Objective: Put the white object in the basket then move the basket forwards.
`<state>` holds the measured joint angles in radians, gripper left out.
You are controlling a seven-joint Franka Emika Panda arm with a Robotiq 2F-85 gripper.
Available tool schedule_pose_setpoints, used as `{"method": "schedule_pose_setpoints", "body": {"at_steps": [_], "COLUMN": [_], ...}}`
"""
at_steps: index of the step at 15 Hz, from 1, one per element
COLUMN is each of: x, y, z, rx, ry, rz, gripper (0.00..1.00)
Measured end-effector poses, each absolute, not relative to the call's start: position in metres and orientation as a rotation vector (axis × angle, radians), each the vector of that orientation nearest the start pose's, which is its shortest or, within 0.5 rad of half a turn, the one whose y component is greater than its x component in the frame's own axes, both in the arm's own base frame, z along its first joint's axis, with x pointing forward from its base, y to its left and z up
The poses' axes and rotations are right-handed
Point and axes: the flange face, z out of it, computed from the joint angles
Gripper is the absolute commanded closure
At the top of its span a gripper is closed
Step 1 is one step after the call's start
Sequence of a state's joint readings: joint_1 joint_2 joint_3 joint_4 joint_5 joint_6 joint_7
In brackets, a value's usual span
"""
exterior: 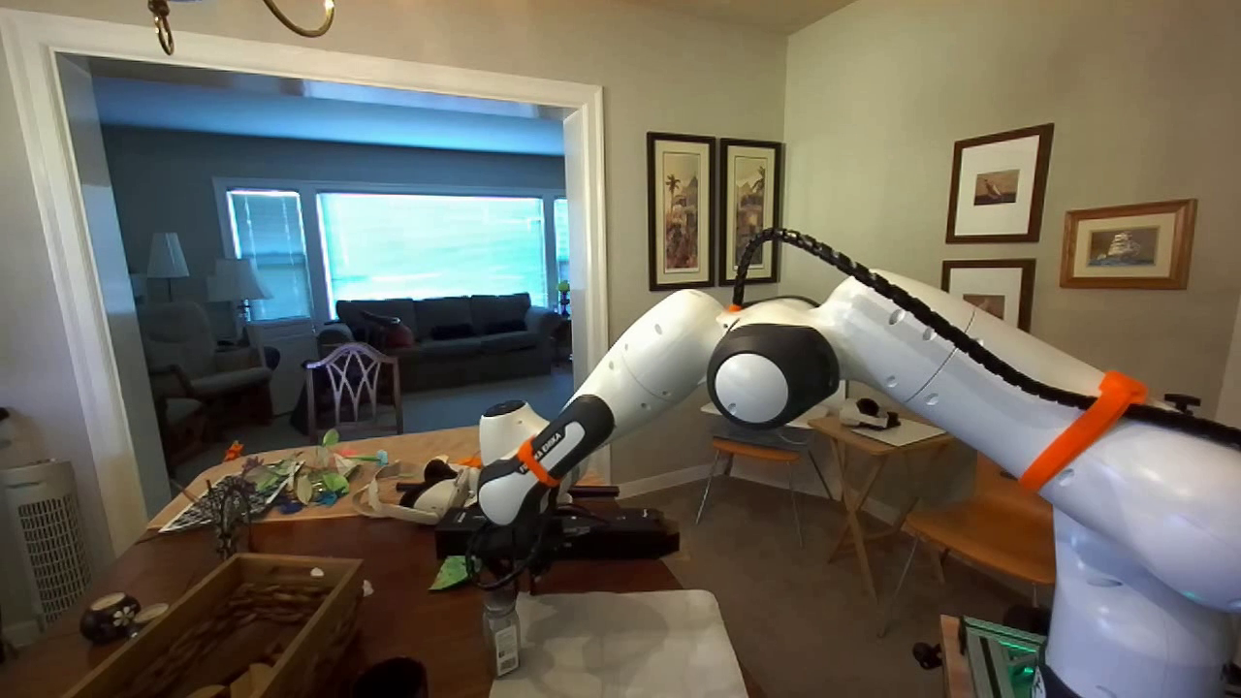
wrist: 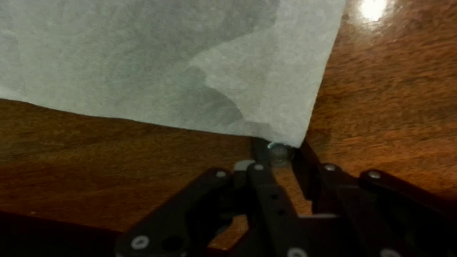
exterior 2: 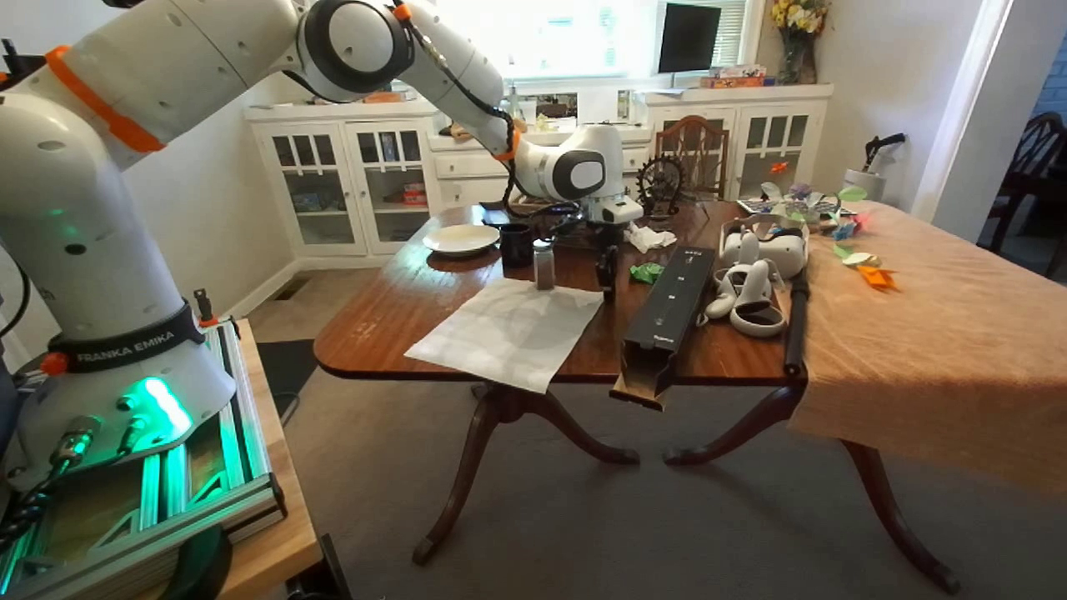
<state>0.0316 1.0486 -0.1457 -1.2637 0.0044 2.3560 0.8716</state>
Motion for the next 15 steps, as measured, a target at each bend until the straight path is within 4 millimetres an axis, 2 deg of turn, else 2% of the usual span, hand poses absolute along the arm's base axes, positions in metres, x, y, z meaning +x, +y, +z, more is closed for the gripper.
{"method": "schedule_pose_setpoints", "body": {"at_steps": [8, 11, 13, 15], "x": [0.747, 0.754, 0.757, 0.752], "y": [-0.061, -0.064, -0.066, -0.060], "z": [0.127, 0.157, 0.188, 0.218], "rx": [-2.898, -2.908, -2.920, -2.953], "ry": [1.426, 1.399, 1.370, 1.281], "rz": [-0.162, -0.258, -0.351, -0.322], "gripper": [0.94, 0.94, 0.94, 0.94]}}
